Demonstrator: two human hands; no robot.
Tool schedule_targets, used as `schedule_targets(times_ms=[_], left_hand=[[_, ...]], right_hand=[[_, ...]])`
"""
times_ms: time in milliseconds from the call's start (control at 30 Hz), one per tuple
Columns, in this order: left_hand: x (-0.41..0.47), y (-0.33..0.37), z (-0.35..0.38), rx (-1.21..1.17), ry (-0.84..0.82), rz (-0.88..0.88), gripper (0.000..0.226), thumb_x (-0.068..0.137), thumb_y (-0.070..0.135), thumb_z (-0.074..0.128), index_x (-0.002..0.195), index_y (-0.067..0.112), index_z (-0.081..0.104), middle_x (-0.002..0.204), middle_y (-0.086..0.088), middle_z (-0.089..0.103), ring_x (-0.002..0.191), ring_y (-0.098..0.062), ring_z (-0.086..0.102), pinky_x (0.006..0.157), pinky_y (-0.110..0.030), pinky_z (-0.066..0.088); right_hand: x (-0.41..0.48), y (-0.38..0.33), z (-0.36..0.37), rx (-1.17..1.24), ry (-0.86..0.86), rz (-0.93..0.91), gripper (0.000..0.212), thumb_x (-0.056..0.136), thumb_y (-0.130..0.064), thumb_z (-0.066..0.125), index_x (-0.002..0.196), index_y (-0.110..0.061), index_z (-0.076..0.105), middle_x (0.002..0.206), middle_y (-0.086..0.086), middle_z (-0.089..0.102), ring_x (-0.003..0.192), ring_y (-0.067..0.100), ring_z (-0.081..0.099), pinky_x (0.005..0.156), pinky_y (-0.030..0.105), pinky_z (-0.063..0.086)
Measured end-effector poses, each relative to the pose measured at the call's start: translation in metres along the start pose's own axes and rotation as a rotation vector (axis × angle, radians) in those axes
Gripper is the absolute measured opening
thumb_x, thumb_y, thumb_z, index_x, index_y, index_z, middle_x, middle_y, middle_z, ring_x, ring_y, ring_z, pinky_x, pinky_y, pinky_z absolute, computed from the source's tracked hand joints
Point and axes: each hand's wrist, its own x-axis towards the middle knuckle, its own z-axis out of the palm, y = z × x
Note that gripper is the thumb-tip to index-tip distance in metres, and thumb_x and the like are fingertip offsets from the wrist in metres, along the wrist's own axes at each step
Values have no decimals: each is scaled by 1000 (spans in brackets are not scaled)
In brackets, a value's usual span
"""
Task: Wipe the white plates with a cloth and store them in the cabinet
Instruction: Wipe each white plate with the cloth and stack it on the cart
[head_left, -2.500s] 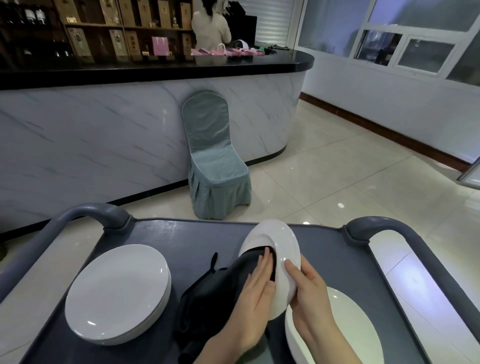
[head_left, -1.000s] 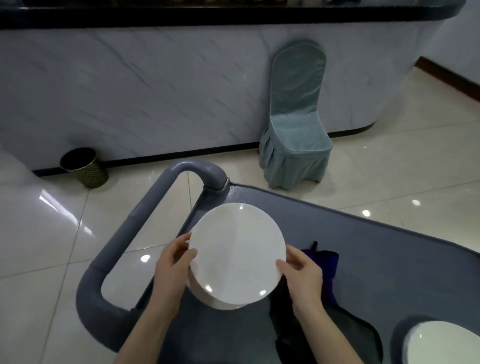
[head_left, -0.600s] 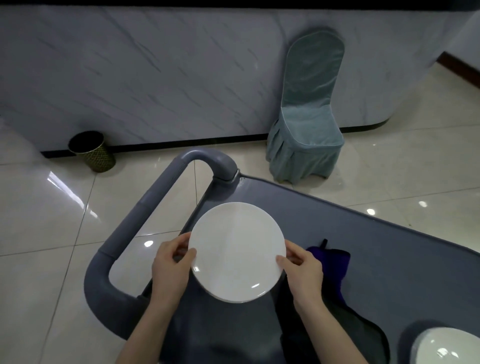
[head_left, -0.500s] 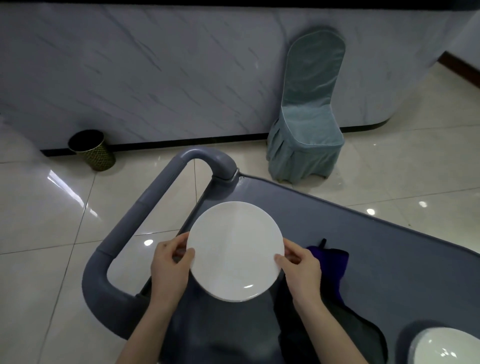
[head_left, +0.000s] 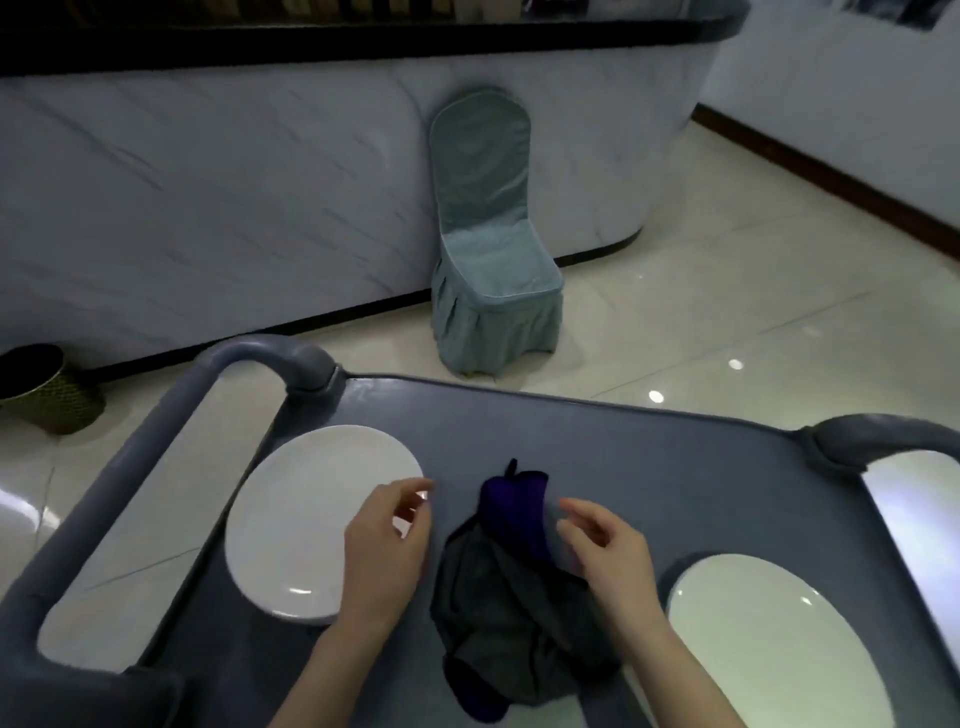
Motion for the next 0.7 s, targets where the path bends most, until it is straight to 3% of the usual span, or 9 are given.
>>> schedule_targets(times_ms=[67,167,300,367,500,567,700], left_hand=[[-10,17,33,-3,-158,58,28,90,7,64,103,32,66,95,18,65,90,5,59,75,-6,46],[-29,38,82,-20,-319,90,27,88,7,66,106,27,68,95,15,66,89,4,60,78,-7,46],[-57,61,142,-14,-507,44,29,88,11,67,114,23,66,89,10,65,82,3,60,74,-6,44],[-70,66,169,73,-590,57,34,87,16,69,120,23,63,96,9,63,84,1,59,77,-7,43],[-94,65,207,284,-662,53,48,84,23,70,129,18,54,107,6,46,98,-14,53,81,-20,38],[-101,61,215,333,-658,3,59,84,23,69,139,19,47,112,4,39,105,-19,52,84,-23,38],[-112,58,222,346,-635,-55,56,81,19,67,135,24,50,107,3,44,91,-18,56,75,-28,41]], right_hand=[[-4,9,-36,-64,55,-6,24,90,-10,70,97,-33,71,89,-10,72,88,9,67,73,20,49],[-12,26,-89,-165,140,9,21,88,-11,72,105,-23,74,81,-7,69,78,13,65,75,28,51],[-27,54,-153,-307,220,46,30,85,-15,73,113,-27,70,90,-5,64,74,10,59,66,14,40],[-33,70,-181,-392,256,72,37,84,-16,75,119,-26,66,99,-3,58,74,8,56,68,15,40],[-44,98,-219,-531,290,156,57,83,-21,77,136,-24,55,106,-1,42,99,17,52,88,29,45],[-48,108,-231,-593,294,173,62,82,-22,77,138,-25,52,104,-1,39,100,20,46,86,29,42],[-51,116,-247,-558,201,248,62,82,-21,74,138,-28,50,107,-1,37,101,21,47,82,26,40]])
